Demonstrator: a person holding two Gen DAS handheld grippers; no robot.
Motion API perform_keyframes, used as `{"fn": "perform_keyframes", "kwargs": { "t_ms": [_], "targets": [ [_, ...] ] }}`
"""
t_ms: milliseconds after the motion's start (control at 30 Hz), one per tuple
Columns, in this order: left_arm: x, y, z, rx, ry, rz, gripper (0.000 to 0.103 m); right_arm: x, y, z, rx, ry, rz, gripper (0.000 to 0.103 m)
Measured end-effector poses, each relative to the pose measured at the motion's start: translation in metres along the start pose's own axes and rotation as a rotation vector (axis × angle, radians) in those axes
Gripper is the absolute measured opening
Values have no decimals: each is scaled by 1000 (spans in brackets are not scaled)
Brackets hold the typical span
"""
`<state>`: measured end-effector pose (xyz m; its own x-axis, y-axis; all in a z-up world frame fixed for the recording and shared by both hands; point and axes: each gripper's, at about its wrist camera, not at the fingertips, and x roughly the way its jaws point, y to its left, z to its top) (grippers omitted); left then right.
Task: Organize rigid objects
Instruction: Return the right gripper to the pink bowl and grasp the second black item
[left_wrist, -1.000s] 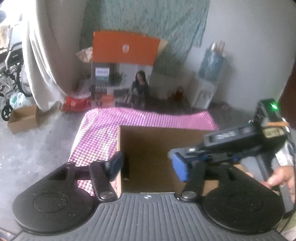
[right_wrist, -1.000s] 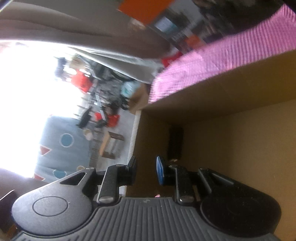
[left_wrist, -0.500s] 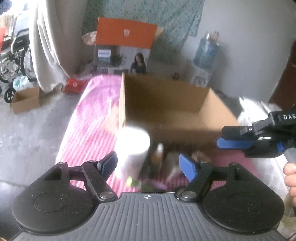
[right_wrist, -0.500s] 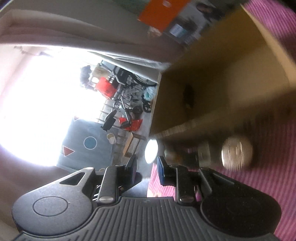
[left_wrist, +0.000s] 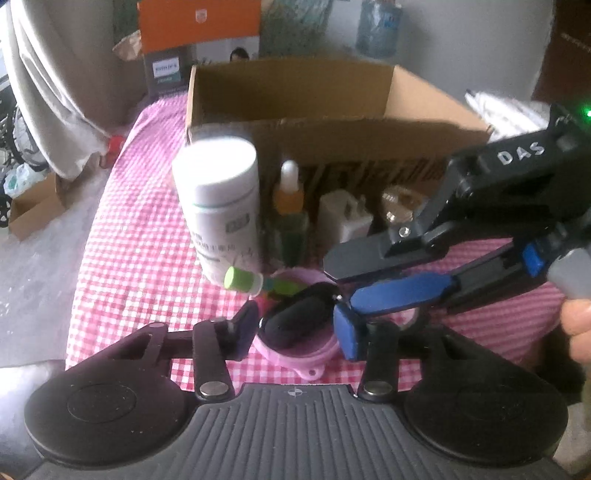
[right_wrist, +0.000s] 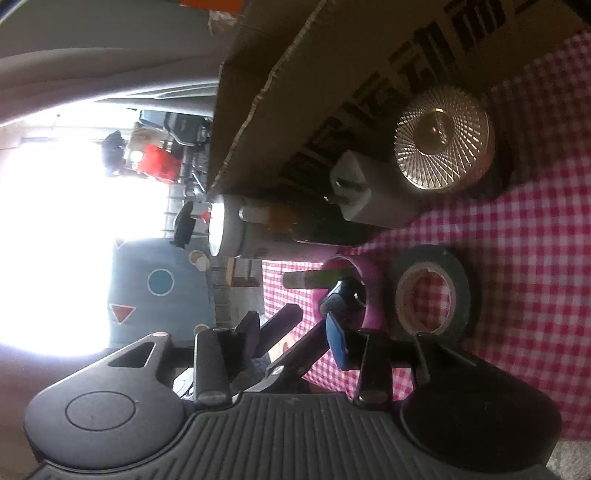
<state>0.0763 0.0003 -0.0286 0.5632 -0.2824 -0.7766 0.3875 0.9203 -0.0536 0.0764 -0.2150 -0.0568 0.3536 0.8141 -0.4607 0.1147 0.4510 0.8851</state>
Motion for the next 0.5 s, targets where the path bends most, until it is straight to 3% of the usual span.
{"fn": "perform_keyframes", "kwargs": {
  "t_ms": [367,500],
  "targets": [
    [5,3,-5,-45,72,-101,41,16,-3,9,5,27,-66,49],
    [-4,0,-5,-19,27,-56,42,18,-1,13,-3,32,-72,50]
  ]
}}
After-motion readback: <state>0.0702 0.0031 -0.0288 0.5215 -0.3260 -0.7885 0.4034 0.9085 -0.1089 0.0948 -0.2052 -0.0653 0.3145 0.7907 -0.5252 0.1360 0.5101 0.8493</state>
